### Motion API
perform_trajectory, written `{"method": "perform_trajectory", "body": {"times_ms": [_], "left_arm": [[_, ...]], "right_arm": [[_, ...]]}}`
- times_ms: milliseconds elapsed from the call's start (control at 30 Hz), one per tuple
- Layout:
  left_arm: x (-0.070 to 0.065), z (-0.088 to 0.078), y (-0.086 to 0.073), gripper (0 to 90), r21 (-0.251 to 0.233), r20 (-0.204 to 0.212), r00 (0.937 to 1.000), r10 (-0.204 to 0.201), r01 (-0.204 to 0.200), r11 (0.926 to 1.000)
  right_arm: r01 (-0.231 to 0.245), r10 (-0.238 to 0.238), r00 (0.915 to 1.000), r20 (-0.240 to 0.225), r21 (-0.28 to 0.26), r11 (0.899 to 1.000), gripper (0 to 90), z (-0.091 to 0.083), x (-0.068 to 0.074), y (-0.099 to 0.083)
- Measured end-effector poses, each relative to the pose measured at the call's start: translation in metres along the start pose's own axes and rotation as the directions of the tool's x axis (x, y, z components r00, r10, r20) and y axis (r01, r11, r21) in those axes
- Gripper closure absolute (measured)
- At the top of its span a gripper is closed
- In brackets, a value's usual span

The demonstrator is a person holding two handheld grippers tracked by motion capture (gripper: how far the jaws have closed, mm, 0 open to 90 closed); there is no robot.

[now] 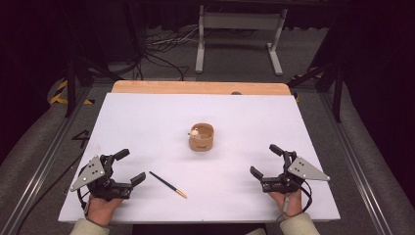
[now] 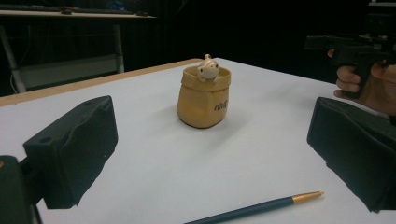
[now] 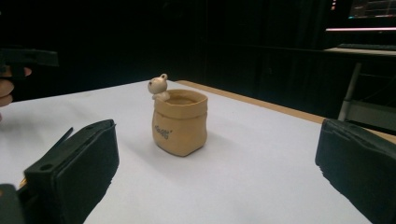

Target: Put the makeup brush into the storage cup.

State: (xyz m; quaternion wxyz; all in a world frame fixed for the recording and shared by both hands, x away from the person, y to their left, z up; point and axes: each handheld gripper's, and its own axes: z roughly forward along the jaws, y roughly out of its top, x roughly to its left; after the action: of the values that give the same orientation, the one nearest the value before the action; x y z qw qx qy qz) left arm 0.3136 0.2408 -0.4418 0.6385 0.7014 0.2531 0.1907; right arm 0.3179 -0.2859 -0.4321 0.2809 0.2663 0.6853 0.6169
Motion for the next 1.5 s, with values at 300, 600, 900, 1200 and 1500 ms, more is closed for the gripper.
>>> {"method": "perform_trajectory", "body": {"times_ms": [300, 600, 900, 1200, 1500], "left_arm": [[-0.005, 0.015, 0.015, 2.8, 0.023, 0.055, 0.9981, 0.027, -0.028, 0.9993], [-0.011, 0.040, 0.030, 2.4, -0.004, 0.130, 0.9915, 0.003, -0.003, 1.0000], [-0.018, 0.055, 0.041, 2.5, 0.016, 0.169, 0.9856, -0.006, 0.004, 0.9999], [-0.022, 0.067, 0.062, 2.2, 0.181, 0.202, 0.9789, 0.029, -0.067, 0.9811], [-0.027, 0.082, 0.078, 5.3, 0.364, 0.250, 0.9640, 0.090, -0.179, 0.9141]], "right_arm": [[0.017, -0.017, 0.9998, -0.011, 0.014, 1.000, 0.0, -0.003, 0.002, 0.000], [0.014, -0.015, 0.9999, 0.004, 0.024, 1.000, 0.0, -0.012, 0.003, -0.002], [-0.005, 0.005, 1.0000, -0.003, 0.022, 1.000, 0.0, -0.016, 0.000, -0.003], [-0.024, 0.026, 0.9989, -0.039, 0.035, 0.999, 0.4, -0.014, 0.000, -0.002], [-0.038, 0.041, 0.9975, -0.057, 0.056, 0.998, 0.5, -0.013, -0.001, -0.003]]}}
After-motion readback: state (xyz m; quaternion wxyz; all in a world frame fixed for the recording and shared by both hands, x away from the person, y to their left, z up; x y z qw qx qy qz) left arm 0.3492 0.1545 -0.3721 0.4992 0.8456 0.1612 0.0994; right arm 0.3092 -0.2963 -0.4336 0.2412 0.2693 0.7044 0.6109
